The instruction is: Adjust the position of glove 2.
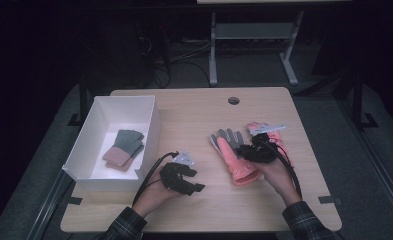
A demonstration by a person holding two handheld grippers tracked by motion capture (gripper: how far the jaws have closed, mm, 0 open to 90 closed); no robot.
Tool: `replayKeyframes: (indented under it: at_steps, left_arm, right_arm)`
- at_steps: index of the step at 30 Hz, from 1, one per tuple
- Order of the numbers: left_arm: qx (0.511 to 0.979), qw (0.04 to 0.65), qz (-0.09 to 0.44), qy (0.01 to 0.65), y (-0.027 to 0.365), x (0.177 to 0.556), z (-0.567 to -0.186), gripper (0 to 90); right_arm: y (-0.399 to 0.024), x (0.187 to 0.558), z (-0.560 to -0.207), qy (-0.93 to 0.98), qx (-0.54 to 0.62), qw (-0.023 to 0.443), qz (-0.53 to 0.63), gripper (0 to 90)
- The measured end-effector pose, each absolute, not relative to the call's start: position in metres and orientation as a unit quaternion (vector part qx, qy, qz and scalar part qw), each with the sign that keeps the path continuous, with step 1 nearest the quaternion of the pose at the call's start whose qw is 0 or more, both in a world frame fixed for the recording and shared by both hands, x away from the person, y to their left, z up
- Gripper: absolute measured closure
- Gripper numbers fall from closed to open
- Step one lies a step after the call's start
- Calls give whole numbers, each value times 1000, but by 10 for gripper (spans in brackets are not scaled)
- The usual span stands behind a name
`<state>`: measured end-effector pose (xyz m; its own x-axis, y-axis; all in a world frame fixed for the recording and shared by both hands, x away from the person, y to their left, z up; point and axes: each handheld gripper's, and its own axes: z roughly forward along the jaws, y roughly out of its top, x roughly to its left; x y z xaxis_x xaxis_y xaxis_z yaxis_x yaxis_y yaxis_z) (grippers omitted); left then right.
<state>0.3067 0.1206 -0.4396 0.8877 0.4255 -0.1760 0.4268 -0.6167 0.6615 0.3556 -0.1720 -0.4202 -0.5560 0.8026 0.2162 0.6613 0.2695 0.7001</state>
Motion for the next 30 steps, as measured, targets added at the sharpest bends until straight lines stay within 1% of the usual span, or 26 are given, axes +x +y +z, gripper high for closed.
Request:
replayKeyframes:
  at_steps: [3, 6, 8, 12, 14, 18, 19, 24, 30]
  left_arm:
    - [898, 367, -2, 240, 124, 304, -441, 376]
    - [900, 365, -2, 238, 125, 305, -442, 376]
    - [901, 363, -1, 237, 124, 306, -443, 376]
    - [903, 360, 0, 236, 123, 305, -445, 381]
    - [904, 358, 0, 235, 123, 306, -446, 386]
    - [903, 358, 1, 236, 123, 307, -447, 393]
    - [903, 359, 1, 236, 123, 307, -447, 393]
    - [901, 362, 7, 238, 124, 307, -446, 397]
    - [904, 358, 10, 234, 126, 308, -445, 399]
  right_arm:
    - [-164, 357, -424, 798, 456, 84, 385, 714]
    - [-157, 359, -430, 805, 453, 79, 376, 666]
    - [-154, 360, -433, 807, 454, 75, 369, 668]
    - [-150, 360, -437, 815, 455, 80, 350, 733]
    - [-151, 361, -440, 818, 456, 79, 342, 788]
    - [-151, 360, -445, 825, 445, 81, 339, 865]
    - [-152, 361, -444, 829, 435, 83, 341, 900]
    - [-156, 356, -438, 839, 409, 71, 352, 900]
    - [-164, 339, -430, 863, 362, 40, 350, 900]
